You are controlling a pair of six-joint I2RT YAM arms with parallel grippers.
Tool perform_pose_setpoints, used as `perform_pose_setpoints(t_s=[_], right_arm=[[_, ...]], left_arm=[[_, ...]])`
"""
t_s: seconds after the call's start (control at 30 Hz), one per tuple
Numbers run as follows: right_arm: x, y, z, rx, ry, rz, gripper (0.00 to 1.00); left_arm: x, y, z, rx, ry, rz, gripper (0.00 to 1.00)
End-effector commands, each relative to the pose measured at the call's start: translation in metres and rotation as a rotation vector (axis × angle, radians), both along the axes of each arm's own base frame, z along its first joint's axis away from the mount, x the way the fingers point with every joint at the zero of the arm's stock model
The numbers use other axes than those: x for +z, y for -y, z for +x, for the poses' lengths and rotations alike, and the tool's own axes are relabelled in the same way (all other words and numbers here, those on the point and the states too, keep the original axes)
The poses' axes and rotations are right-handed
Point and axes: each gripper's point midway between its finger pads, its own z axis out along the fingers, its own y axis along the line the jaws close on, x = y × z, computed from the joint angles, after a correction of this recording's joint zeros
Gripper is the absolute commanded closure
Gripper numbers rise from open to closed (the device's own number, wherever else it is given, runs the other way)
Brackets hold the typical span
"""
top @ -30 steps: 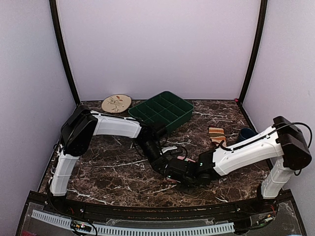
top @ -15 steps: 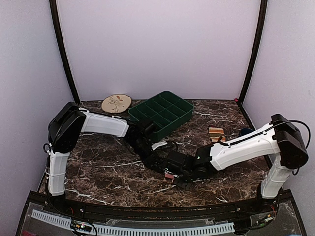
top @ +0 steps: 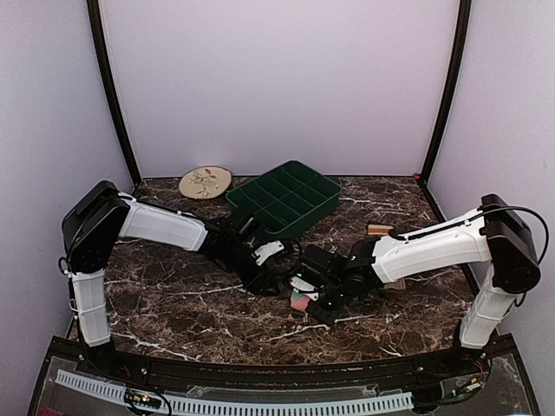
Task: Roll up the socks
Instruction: Roll the sock at the center of the board.
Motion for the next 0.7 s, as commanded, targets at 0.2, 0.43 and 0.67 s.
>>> perform_pose_setpoints(t_s=[0.2, 0.43, 0.67], right_arm=[[0.003, 0.006, -0.004, -0.056, -0.180, 0.073, 1.00], [0.002, 0.009, -0.006, -0.045, -0.225, 0.090, 1.00], [-0.001, 0.006, -0.009, -0.039, -0.249, 0.098, 1.00]], left_arm=[[-0.018, -0.012, -0.002, 0.043, 0.271, 0.110, 0.55], [-0.026, -0.029, 0.000, 0.116, 0.303, 0.151, 0.55], [-0.021, -0.030, 0.012, 0.153, 0.356, 0.182, 0.55]])
